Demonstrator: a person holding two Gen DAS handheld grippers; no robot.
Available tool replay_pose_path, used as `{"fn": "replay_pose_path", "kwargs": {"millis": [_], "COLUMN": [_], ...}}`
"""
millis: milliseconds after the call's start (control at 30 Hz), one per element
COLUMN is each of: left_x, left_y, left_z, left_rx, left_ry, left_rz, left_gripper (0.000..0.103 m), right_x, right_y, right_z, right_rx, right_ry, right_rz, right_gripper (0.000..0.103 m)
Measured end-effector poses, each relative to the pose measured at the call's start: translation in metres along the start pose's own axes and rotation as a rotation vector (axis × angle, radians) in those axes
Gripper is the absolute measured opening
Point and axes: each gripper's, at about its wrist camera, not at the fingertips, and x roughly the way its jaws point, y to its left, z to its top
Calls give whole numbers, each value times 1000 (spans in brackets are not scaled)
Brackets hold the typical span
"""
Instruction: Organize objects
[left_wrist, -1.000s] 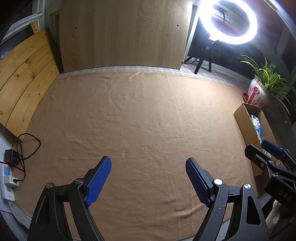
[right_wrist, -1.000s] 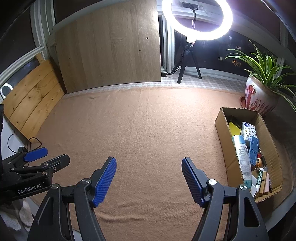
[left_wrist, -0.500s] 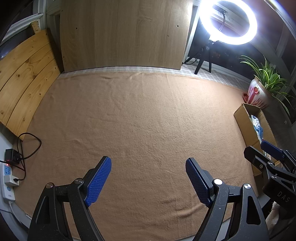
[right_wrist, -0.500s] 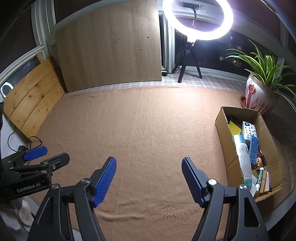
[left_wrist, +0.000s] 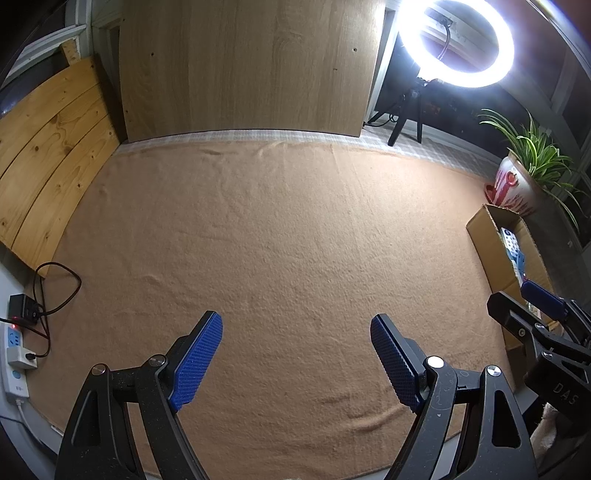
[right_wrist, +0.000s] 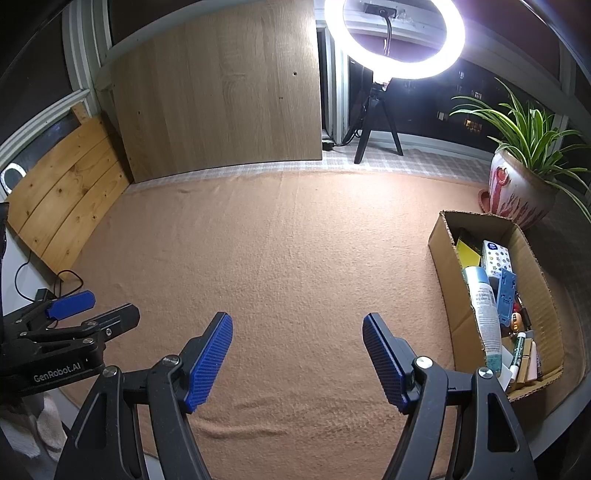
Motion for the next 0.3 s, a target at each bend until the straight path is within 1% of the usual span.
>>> {"fn": "replay_pose_path", "kwargs": {"millis": [300], "left_x": [0], "left_y": [-1], "left_z": [0], "left_rx": [4], "left_ry": [-5], "left_rz": [3], "left_gripper": [85], "right_x": [0], "right_y": [-2], "right_z": [0], "right_rx": [2], "right_ry": [1], "right_rz": [1], "right_gripper": [69]}}
